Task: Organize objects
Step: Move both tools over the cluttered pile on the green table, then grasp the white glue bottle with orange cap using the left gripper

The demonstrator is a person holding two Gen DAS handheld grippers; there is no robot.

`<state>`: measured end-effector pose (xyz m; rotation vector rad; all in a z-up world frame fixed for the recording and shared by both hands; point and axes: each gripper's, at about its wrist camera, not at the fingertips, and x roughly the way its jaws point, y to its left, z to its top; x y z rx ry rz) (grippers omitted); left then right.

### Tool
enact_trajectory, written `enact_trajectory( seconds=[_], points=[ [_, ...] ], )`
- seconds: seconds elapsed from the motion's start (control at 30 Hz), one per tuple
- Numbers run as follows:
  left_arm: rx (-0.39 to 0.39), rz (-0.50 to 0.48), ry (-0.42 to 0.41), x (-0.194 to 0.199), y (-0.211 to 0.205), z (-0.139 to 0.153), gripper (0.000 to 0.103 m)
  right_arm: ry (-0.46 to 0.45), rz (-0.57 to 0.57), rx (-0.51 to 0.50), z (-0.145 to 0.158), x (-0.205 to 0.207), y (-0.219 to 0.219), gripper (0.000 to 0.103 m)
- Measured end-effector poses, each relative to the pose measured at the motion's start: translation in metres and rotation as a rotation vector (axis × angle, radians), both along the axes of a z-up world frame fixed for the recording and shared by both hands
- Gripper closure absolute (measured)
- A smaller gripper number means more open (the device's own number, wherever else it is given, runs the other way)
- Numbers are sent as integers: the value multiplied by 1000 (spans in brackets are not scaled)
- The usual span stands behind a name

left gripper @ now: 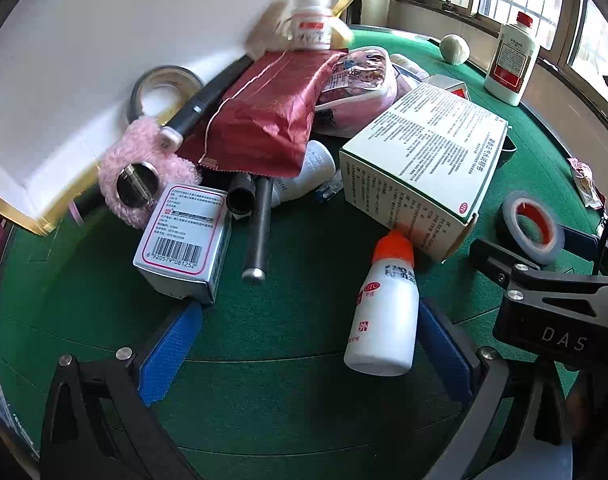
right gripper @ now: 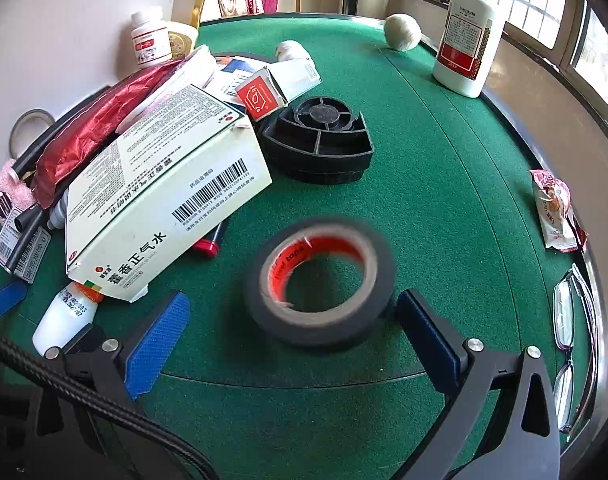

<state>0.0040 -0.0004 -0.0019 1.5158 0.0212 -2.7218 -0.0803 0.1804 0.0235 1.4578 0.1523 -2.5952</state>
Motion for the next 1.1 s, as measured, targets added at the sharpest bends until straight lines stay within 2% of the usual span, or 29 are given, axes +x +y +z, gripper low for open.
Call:
enact_trajectory(
  seconds=[1.1],
  points=[
    [0,-5,0,3,-4,0,1,-1,0,-1,0,-3,-1,0]
  ],
)
